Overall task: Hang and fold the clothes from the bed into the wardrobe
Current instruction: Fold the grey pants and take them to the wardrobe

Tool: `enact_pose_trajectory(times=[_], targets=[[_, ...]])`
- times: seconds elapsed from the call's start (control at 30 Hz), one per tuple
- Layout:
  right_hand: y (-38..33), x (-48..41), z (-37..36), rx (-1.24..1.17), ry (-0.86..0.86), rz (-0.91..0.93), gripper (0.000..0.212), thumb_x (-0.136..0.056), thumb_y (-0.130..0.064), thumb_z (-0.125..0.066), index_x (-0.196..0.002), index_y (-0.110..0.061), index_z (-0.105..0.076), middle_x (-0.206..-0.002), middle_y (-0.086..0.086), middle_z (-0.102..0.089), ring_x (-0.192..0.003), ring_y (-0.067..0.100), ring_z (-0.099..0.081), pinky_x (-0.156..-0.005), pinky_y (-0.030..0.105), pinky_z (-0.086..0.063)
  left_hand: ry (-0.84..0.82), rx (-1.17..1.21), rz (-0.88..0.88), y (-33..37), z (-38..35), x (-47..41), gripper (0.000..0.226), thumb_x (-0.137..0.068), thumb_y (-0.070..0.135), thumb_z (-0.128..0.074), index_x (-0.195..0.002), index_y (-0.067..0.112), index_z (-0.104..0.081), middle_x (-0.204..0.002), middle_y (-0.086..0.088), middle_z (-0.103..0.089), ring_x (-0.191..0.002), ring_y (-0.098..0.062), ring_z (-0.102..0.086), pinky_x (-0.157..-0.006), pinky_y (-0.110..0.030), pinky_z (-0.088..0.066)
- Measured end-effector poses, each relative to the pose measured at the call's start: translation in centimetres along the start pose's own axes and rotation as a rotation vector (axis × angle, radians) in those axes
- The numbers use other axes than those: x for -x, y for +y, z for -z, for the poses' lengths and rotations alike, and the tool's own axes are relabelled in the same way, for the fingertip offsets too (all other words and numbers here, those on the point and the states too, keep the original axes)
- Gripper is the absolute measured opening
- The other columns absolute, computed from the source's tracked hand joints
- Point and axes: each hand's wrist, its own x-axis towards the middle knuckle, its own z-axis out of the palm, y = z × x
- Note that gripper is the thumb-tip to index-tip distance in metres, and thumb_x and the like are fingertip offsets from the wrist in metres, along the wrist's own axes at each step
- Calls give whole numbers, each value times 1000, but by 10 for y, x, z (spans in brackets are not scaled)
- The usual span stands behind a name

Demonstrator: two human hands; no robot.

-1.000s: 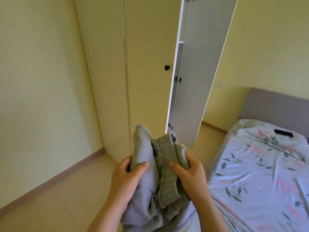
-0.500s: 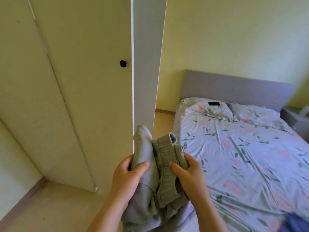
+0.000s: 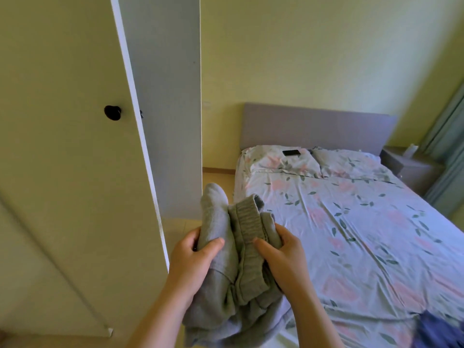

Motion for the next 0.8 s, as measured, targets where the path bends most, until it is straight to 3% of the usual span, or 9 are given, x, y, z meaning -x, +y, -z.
enact_pose_trajectory(times=[0.1, 0.23, 0.37, 0.5, 0.63, 0.7, 0.8], targets=[[-2, -38, -14, 9, 30, -4, 3, -80, -12, -69, -81, -15, -68, -75, 14, -68, -76, 37, -63, -66, 48, -54, -33, -25, -29, 5, -3, -45, 16, -78, 30, -75, -94, 30, -72, -86, 12, -74, -77, -4, -69, -66, -25, -53], [-8, -84, -33, 14, 89, 8, 3, -81, -11, -69, -83, -13, -67, -75, 14, -68, -73, 35, -63, -64, 48, -54, -81, -44, -87, 15, -5, -102, 12, -81, 28, -73, -92, 33, -71, -84, 16, -73, -73, 0, -68, -56, -13, -49], [-17, -128, -43, 35, 131, 35, 6, -81, -10, -70, -78, -14, -65, -69, 11, -64, -60, 29, -58, -52, 32, -47, -129, -24, -81, 30, -13, -153, 10, -81, 28, -74, -89, 33, -71, -84, 13, -74, -76, -5, -69, -63, -24, -54], [-14, -172, -50, 45, 165, 22, 7, -80, -12, -70, -77, -16, -66, -70, 14, -63, -69, 35, -60, -56, 40, -48, -147, -43, -67, 36, -28, -198, 24, -69, 40, -70, -91, 32, -71, -86, 11, -74, -81, -9, -70, -75, -36, -57], [-6, -229, -60, 48, 129, 14, 3, -80, -11, -69, -82, -11, -66, -75, 17, -65, -72, 37, -61, -61, 49, -52, -113, -50, -44, 36, -44, -251, 10, -81, 26, -73, -91, 28, -71, -84, 9, -75, -81, -11, -70, -79, -41, -58], [0, -268, -67, 36, 90, 22, 3, -80, -9, -69, -80, -9, -66, -70, 13, -66, -64, 32, -61, -56, 43, -51, -56, -74, -53, 35, -53, -282, 9, -83, 24, -73, -90, 28, -71, -83, 8, -74, -80, -11, -70, -77, -39, -58], [0, -333, -86, 5, -11, 74, 22, -79, -4, -69, -65, -18, -60, -52, -7, -56, -48, 6, -48, -44, 17, -38, 68, -82, -56, 40, -59, -329, 8, -82, 27, -72, -90, 28, -70, -82, 8, -73, -79, -10, -68, -70, -32, -54]])
